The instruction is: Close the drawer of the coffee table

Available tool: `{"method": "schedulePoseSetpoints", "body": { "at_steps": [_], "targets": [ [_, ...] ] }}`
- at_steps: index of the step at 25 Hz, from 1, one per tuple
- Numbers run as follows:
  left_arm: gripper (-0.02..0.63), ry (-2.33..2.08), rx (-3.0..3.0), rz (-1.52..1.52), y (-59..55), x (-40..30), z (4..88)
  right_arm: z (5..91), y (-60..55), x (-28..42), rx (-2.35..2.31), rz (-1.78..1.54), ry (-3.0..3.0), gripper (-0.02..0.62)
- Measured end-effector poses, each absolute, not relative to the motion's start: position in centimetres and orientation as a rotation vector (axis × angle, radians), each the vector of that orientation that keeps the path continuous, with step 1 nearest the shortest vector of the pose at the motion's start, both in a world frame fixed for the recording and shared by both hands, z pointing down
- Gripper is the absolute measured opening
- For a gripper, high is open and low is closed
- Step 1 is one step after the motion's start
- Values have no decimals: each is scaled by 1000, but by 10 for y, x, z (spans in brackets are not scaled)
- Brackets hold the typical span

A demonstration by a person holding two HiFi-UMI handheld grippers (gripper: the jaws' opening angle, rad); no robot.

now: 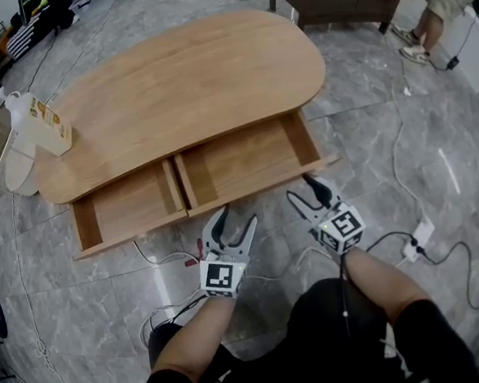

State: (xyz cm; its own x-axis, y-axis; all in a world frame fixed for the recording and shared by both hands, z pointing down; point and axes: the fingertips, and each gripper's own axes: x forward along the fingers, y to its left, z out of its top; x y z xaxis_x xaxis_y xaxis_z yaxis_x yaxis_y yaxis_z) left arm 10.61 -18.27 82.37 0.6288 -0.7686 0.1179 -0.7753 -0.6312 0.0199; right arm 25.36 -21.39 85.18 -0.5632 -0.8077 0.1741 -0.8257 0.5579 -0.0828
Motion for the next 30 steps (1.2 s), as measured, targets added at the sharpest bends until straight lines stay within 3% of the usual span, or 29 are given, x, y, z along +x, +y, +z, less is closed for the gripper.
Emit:
{"method": "schedulePoseSetpoints", "body": {
  "at_steps": [4, 7, 30],
  "targets": [
    [248, -1329, 2729, 157, -184, 105, 823, 851, -215, 256, 1451, 300, -2676, 235],
    [201, -1352, 2727, 211, -189, 101, 825, 851, -217, 257, 1462, 317, -2674, 233],
    [202, -1429, 2758, 168, -222, 97, 800, 829, -252, 252, 1496, 190, -2657, 235]
  ]
}}
